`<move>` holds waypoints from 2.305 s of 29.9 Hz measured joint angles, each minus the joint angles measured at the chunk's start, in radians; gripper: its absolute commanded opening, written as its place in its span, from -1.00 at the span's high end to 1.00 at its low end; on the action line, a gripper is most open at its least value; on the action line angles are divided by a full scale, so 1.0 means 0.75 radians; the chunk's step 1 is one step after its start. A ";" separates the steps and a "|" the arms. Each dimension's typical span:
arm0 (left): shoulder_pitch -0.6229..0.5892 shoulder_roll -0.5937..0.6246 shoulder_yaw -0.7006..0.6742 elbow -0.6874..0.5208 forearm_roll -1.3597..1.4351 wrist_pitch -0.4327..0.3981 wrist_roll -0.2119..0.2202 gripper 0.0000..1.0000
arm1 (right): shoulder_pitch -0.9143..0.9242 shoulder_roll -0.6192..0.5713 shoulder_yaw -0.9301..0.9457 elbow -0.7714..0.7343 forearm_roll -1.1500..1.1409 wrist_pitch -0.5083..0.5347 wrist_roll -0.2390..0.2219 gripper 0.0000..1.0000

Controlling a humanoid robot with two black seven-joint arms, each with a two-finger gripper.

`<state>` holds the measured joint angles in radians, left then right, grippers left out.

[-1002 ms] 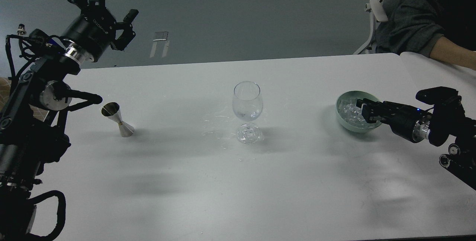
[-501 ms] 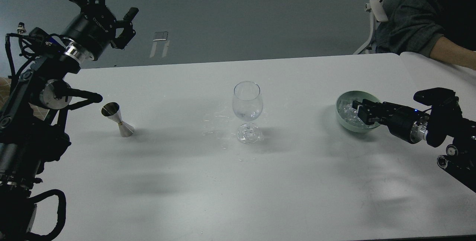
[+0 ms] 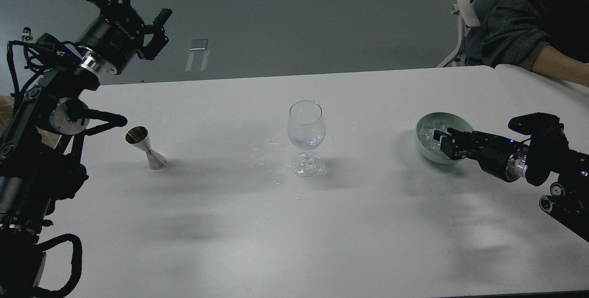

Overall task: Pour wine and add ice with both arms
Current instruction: 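Lift the ice with the right gripper and carry it over the glass, then open the right gripper to drop the ice into the wine glass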

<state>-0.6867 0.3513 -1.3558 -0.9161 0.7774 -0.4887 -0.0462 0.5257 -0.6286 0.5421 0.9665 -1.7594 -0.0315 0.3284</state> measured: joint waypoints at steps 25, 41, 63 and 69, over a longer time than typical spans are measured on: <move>-0.001 0.002 0.000 -0.033 0.002 0.000 0.002 -0.95 | 0.452 -0.311 0.160 0.410 0.132 0.218 -0.007 1.00; 0.000 -0.001 0.002 -0.035 0.005 0.000 0.004 -0.95 | 1.199 0.067 -0.415 0.439 0.180 0.498 -0.008 1.00; 0.019 -0.005 0.002 -0.075 0.001 0.000 0.008 -0.95 | 1.436 0.317 -0.862 0.295 0.338 0.694 0.041 1.00; 0.025 -0.003 0.002 -0.077 -0.001 0.000 0.008 -0.95 | 1.428 0.365 -0.924 0.273 0.340 0.694 0.050 1.00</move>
<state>-0.6683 0.3489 -1.3545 -0.9741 0.7769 -0.4887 -0.0399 1.5968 -0.3552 -0.1510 1.1711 -1.5047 0.4887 0.3660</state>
